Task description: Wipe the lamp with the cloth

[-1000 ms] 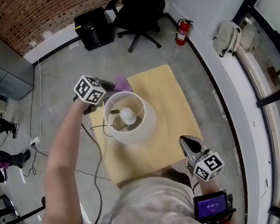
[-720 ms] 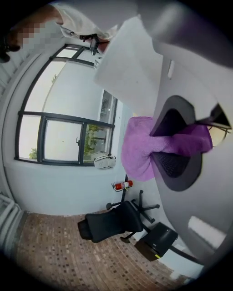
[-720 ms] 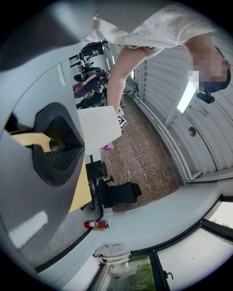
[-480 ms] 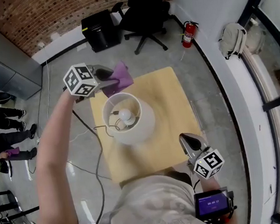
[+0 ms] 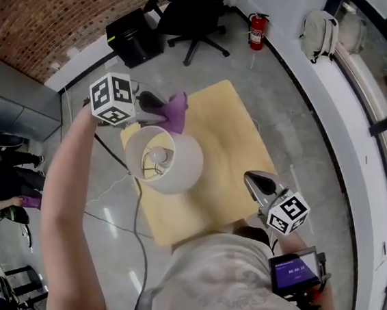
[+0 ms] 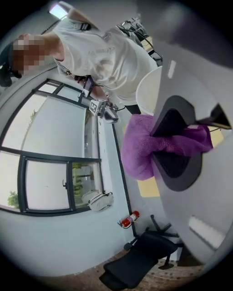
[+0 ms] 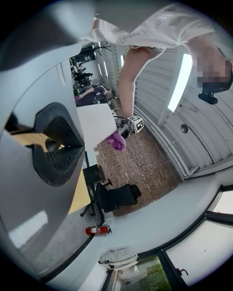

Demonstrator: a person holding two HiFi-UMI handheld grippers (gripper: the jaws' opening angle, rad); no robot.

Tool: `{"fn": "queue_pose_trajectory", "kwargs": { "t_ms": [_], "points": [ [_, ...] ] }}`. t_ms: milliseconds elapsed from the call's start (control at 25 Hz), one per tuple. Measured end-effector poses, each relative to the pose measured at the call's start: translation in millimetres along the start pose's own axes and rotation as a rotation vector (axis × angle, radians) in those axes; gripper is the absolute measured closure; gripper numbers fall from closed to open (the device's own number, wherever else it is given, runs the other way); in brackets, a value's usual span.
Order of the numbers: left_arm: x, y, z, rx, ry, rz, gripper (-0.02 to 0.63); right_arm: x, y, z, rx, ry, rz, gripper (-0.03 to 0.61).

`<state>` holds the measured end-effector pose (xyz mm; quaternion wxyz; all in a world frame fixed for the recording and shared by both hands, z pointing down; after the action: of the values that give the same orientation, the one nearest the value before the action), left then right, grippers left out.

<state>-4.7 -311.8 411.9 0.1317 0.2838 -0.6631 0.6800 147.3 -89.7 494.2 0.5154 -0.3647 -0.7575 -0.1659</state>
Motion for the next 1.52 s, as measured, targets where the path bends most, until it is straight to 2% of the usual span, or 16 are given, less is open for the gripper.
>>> {"fn": "queue_pose_trajectory", "kwargs": {
  "t_ms": [480,680,760,920,1040,1200,1320,1440,1520],
  "points": [
    [38.6,-85.1,8.2,0.151,-0.069,0.348,0.518,-2.5,21.1,-23.8,0.023,-0.052,-0.061,0.565],
    [59.3,-113.9,13.2,0.123,-0.163,0.448,0.518,7.1,35.5,-28.2,0.061,-0.086,-0.075,0.565],
    [58.6,-113.7,19.5,0.086,-0.165,0.437,0.518,7.5,39.5,-33.6,0.062,-0.082,-0.078,0.565],
    [33.8,-91.3,23.4,0.022,-0.153,0.355,0.518,9.0,41.3,-41.5,0.047,-0.065,-0.070,0.565],
    [4.2,-61.4,18.0,-0.029,-0.222,0.295,0.518,5.6,35.7,-38.8,0.029,-0.055,-0.066,0.565],
    [-27.5,-22.8,3.0,-0.045,-0.304,0.247,0.517,-1.1,23.8,-29.0,-0.002,-0.026,-0.055,0.565],
    [-49.6,-5.1,-16.3,-0.014,-0.368,0.239,0.517,-0.1,16.5,-25.3,-0.016,-0.018,-0.050,0.565],
    [-54.8,-8.4,-42.2,0.071,-0.451,0.292,0.518,1.7,16.2,-26.3,-0.010,-0.028,-0.056,0.565],
    [-51.1,-18.7,-53.4,0.128,-0.477,0.333,0.518,0.3,17.5,-27.0,-0.006,-0.031,-0.058,0.565]
  ]
}}
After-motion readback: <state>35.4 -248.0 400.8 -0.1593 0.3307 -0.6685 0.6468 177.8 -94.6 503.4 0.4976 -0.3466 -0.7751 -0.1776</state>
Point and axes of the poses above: the fingertips, and each gripper's own axes: y backward along the fingers, z to its left, x out of its underside, the point moved 2 cm from there along y, backward along the fingers, and after that the axes turned 12 degrees about -x, right-handed, at the moved point
